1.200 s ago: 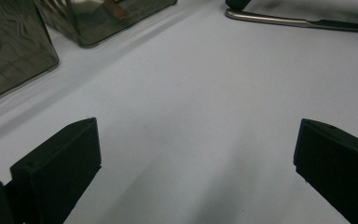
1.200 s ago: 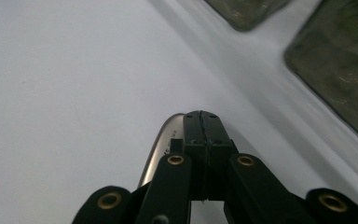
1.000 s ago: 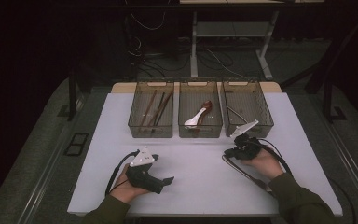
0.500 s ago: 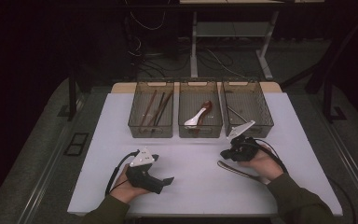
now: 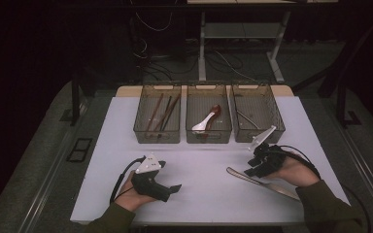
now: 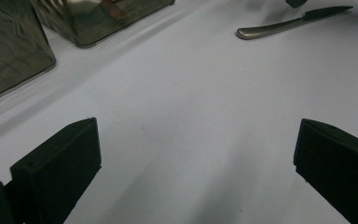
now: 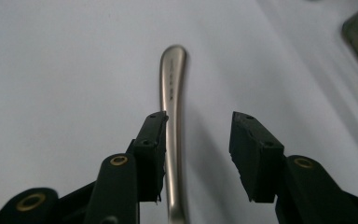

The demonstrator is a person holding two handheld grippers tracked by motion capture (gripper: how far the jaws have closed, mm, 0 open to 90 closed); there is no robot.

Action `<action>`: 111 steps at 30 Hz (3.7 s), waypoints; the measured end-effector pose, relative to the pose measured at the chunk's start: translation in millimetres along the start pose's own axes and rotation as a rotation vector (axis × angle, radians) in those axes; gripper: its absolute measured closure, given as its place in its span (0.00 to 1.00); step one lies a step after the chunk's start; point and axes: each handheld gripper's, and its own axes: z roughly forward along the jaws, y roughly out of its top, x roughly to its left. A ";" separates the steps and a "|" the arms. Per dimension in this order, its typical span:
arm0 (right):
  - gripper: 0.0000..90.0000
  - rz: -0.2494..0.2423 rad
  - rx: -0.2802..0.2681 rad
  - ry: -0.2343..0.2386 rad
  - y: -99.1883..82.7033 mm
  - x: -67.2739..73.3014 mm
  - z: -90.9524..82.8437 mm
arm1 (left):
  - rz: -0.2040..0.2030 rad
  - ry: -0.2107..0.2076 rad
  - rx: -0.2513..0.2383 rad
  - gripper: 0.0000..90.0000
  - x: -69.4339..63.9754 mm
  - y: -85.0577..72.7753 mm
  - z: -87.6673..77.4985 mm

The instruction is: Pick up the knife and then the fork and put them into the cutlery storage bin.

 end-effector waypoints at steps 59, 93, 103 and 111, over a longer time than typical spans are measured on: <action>0.89 -0.077 0.245 -0.045 12.2 3.6 11.5 | 0.003 -0.014 0.014 0.00 -1.4 -0.6 2.5; 0.89 0.190 -0.409 -0.093 -24.9 -49.4 -58.1 | 0.005 -0.017 -0.031 0.00 5.2 -2.4 -5.4; 0.89 0.228 -0.493 -0.102 -29.2 -59.0 -69.8 | 0.010 -0.003 -0.039 0.00 11.8 -4.7 -12.2; 0.89 0.246 -0.543 -0.140 -19.8 -71.5 -89.5 | 0.008 -0.005 -0.041 0.00 12.2 -4.9 -12.6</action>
